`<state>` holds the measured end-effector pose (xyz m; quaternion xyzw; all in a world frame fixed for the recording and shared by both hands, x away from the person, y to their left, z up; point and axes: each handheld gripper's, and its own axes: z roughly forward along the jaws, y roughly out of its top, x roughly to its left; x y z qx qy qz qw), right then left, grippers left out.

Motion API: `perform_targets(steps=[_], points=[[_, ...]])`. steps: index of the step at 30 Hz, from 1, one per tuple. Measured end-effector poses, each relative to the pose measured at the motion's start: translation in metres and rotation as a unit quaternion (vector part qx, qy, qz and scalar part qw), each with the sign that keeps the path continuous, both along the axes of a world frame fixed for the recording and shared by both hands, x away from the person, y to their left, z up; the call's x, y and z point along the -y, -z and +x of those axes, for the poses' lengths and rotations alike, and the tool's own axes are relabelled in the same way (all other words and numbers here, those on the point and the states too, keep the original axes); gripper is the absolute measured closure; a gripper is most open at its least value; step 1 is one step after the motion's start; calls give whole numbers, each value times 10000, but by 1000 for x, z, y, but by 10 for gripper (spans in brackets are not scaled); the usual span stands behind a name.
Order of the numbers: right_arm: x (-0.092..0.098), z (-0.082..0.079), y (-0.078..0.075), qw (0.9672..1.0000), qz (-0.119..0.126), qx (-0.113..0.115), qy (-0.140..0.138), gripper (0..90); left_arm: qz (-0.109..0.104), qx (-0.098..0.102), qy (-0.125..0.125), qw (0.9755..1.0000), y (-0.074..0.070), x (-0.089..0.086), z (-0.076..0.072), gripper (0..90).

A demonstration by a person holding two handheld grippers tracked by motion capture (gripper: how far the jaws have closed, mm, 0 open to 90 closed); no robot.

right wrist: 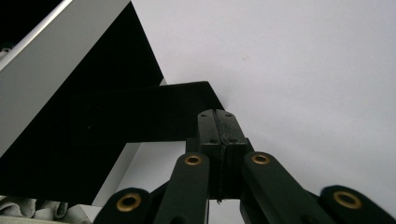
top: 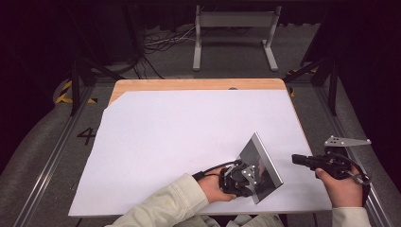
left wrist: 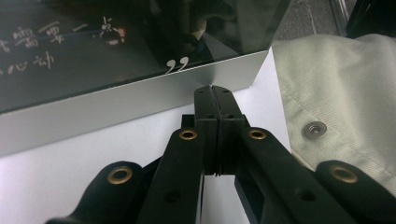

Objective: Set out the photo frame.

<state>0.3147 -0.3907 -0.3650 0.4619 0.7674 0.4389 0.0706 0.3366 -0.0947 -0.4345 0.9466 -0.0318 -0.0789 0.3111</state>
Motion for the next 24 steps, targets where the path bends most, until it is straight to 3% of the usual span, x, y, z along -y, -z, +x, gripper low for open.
perform_targets(steps=[7, 14, 18, 24], points=[[3, -3, 0, 10000, 42, -37, 11, 891, 1, -17, -47, 10000, -1, -3, 3, 900], [-3, 4, -2, 10000, -45, 1, -20, 791, -239, -37, -365, 9990, -10, -25, 11, 900], [-6, 6, -5, 9999, 24, -38, -96, 750, -357, -38, -615, 9975, -15, -43, 17, 891], [-15, 9, -14, 9997, -73, -12, -246, 716, -481, -35, -981, 9940, -19, -72, 26, 872]])
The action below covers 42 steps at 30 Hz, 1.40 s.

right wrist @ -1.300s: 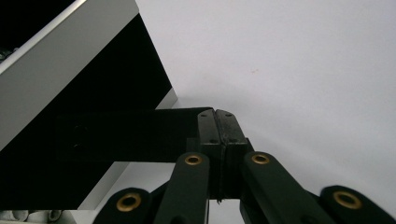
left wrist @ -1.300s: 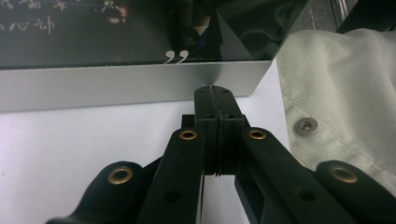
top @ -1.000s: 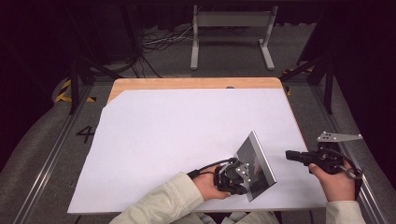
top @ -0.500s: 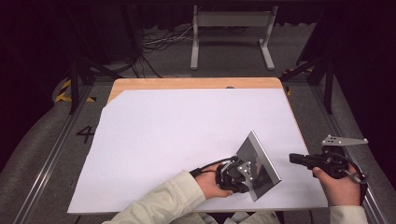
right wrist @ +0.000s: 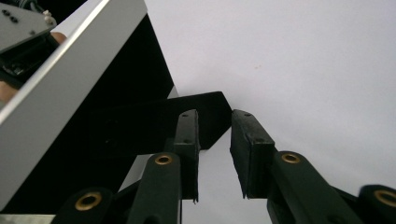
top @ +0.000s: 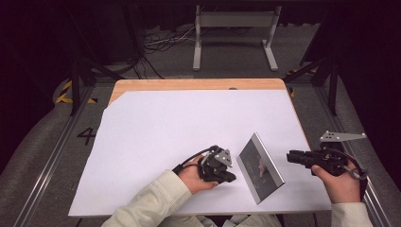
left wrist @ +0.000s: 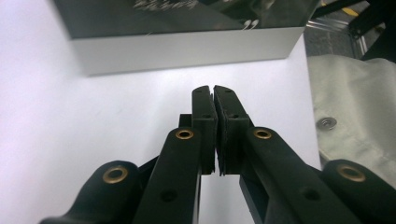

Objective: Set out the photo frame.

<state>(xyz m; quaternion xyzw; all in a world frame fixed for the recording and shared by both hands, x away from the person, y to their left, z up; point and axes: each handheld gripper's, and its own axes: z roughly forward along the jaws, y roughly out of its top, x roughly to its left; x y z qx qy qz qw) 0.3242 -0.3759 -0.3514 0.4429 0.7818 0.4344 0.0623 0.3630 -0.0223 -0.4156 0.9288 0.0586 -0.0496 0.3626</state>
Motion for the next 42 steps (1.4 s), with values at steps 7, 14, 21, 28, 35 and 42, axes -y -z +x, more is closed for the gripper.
perform_targets(steps=[7, 14, 21, 28, 35, 42], points=[[-11, 1, -11, 9999, -98, 92, -47, 678, -86, 39, -306, 9995, -4, -26, 6, 862], [-23, -1, -24, 9998, -99, 152, -63, 660, -146, 36, -613, 9980, -6, -50, 11, 858], [-33, -5, -33, 9999, 78, 104, 97, 633, -238, 65, -810, 9964, -9, -66, 15, 854], [-42, -10, -41, 9998, 131, 106, 86, 622, -272, 91, -966, 9949, -11, -77, 19, 846], [-50, -13, -47, 9997, 239, 81, 40, 586, -326, 83, -1094, 9934, -12, -84, 22, 839], [-60, -18, -53, 9998, 199, 45, 16, 544, -364, 84, -1191, 9922, -13, -89, 25, 838]])
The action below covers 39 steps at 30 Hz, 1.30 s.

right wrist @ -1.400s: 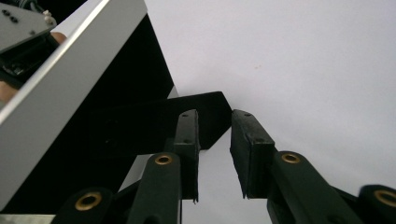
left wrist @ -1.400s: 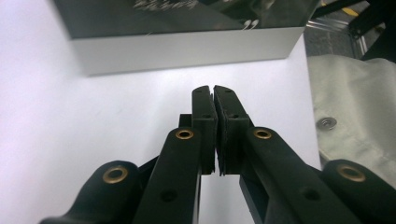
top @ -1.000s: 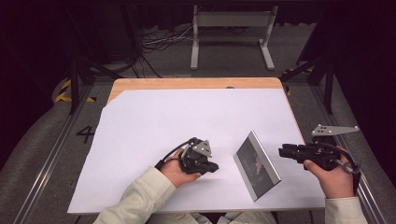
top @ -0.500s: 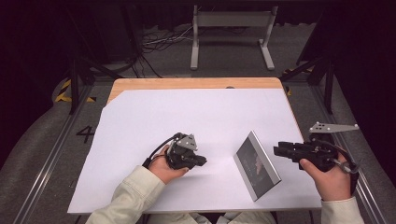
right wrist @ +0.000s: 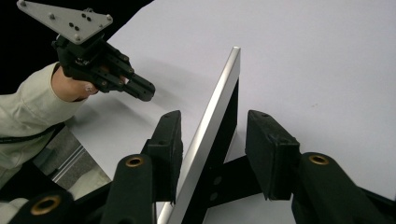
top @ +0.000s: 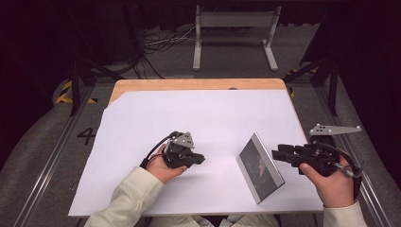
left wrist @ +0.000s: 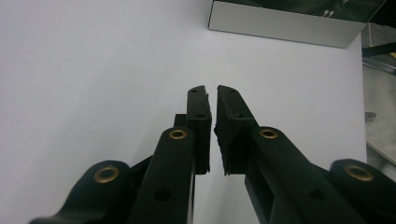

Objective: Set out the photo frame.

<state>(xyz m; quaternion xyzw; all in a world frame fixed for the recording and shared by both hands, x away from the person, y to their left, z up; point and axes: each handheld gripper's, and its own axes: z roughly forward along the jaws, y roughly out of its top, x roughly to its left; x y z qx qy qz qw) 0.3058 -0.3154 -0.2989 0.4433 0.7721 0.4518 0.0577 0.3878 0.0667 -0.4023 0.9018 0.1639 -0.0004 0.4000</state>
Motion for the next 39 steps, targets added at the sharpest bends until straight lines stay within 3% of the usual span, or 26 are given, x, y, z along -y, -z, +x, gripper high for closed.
perform_targets(steps=[9, 18, 39], points=[[-15, -1, 2, 9996, -290, -26, -61, 515, -98, 28, -153, 9998, -2, -8, 3, 822], [-24, 4, 12, 9983, -567, -115, -28, 515, -306, 187, -519, 9980, -5, -16, 5, 793], [-37, 11, 23, 9938, -1042, -376, -126, 550, -270, 171, -565, 9979, -2, -16, 6, 775]])
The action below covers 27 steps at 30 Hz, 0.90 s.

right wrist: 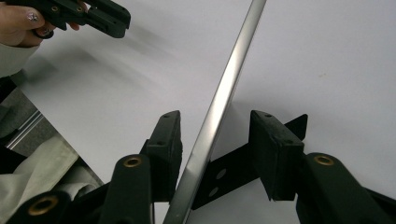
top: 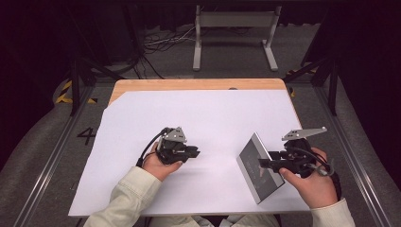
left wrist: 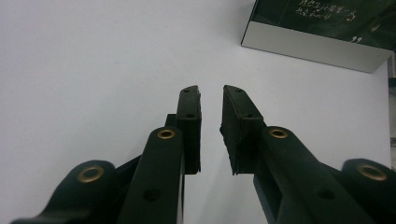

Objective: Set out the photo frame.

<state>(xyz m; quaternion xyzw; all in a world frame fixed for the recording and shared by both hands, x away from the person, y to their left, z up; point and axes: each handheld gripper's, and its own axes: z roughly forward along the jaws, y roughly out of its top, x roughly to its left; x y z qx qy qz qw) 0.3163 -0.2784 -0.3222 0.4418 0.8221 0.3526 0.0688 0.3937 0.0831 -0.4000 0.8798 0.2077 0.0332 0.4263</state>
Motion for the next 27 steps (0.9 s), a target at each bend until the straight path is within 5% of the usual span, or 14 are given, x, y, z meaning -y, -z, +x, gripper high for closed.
perform_targets(steps=[27], points=[[-10, -1, -4, 9992, -359, -99, -131, 688, -17, -56, -21, 10000, 1, -1, 1, 770]])
